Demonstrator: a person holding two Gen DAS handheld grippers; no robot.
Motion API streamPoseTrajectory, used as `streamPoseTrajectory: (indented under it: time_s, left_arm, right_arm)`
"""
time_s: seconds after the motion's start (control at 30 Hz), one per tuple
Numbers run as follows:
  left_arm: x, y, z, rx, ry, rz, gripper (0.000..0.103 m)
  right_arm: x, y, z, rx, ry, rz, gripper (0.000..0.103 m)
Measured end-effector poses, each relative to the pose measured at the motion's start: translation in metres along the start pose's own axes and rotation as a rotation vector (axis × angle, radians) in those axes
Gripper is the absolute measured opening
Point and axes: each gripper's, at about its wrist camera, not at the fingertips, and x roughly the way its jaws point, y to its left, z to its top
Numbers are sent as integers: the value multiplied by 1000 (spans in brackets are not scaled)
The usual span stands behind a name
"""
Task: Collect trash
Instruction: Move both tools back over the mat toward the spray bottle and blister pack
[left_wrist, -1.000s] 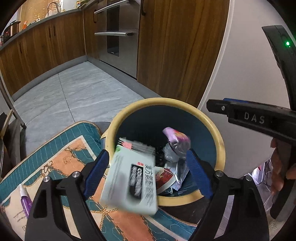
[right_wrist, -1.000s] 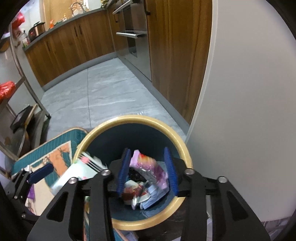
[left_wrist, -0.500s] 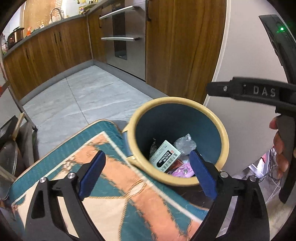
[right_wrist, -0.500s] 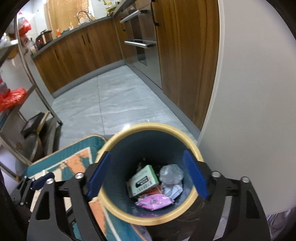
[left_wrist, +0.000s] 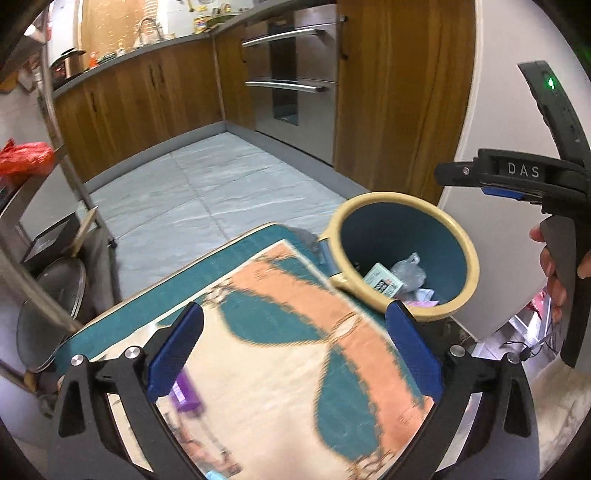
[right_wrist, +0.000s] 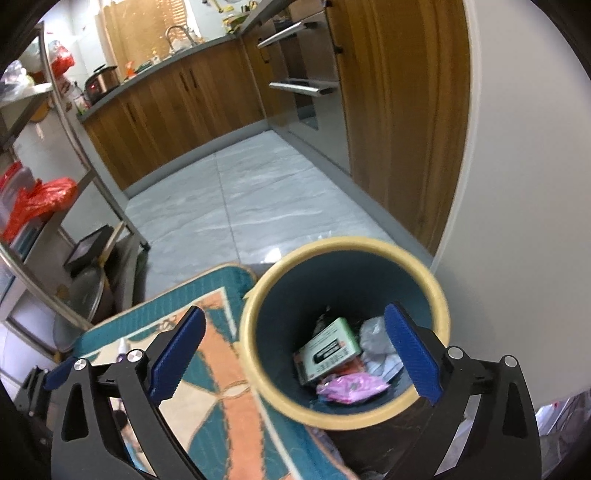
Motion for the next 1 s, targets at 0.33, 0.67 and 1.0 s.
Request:
streamPoseTrajectory:
  time_s: [0.33,0.67,1.0]
  left_arm:
    - [-24,63,-29,-86,18,102,97]
    - [-63,120,-61,-151,3,177,97]
    - [-77,182,-94,-273,43,276,97]
  right_arm:
    - [4,58,-7,-76,37,38,97]
    - [10,131,-41,-238,83,83,97]
    - [37,201,-114,-483,257,190,97]
